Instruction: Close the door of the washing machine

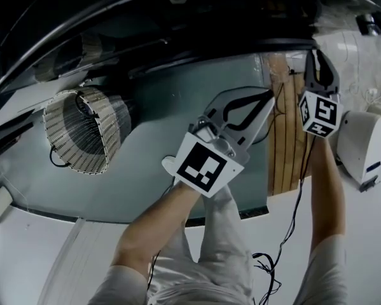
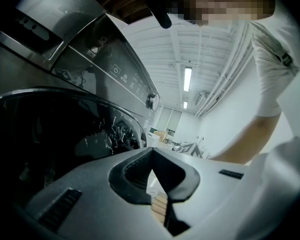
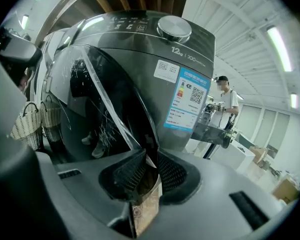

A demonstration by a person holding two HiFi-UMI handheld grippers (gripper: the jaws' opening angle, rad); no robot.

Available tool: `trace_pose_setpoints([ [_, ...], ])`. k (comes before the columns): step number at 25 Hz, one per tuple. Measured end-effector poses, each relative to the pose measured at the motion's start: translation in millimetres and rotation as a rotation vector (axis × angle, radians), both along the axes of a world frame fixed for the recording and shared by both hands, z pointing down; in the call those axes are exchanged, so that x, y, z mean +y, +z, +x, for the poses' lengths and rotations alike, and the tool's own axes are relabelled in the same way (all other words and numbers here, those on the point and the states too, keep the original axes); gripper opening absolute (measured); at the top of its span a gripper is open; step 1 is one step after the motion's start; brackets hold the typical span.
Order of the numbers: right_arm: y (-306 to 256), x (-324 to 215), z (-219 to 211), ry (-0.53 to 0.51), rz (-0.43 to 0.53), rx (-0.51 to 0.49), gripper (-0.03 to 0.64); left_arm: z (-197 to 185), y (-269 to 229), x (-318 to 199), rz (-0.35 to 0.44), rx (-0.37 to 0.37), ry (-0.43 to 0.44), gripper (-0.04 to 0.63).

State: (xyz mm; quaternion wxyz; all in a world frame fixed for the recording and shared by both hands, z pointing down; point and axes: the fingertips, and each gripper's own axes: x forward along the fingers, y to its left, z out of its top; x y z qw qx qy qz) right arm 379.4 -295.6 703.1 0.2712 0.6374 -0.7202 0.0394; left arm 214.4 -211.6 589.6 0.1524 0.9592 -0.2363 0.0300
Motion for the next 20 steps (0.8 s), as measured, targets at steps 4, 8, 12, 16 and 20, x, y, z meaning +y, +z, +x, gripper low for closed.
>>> trace_pose_setpoints([
  [4, -4, 1, -2, 0.01, 0.026, 0.0, 0.056, -16, 0, 0, 0.003, -0.013, -0.019, 0.003],
  [8, -16, 6, -11, -0.014, 0.06, -0.004, 0.027, -26, 0, 1, -0.011, -0.018, -0.042, 0.003],
  [12, -19, 28, -14, -0.001, 0.051, -0.03, 0.011, -33, -4, 9, -0.015, -0.018, -0.049, 0.003],
  [16, -22, 72, -18, 0.006, 0.016, -0.032, 0.011, -41, -10, 26, 0.001, -0.045, -0.029, 0.003],
  [20, -50, 123, -38, -0.012, 0.024, -0.064, 0.011, -59, -21, 47, 0.023, -0.092, -0.031, 0.003],
])
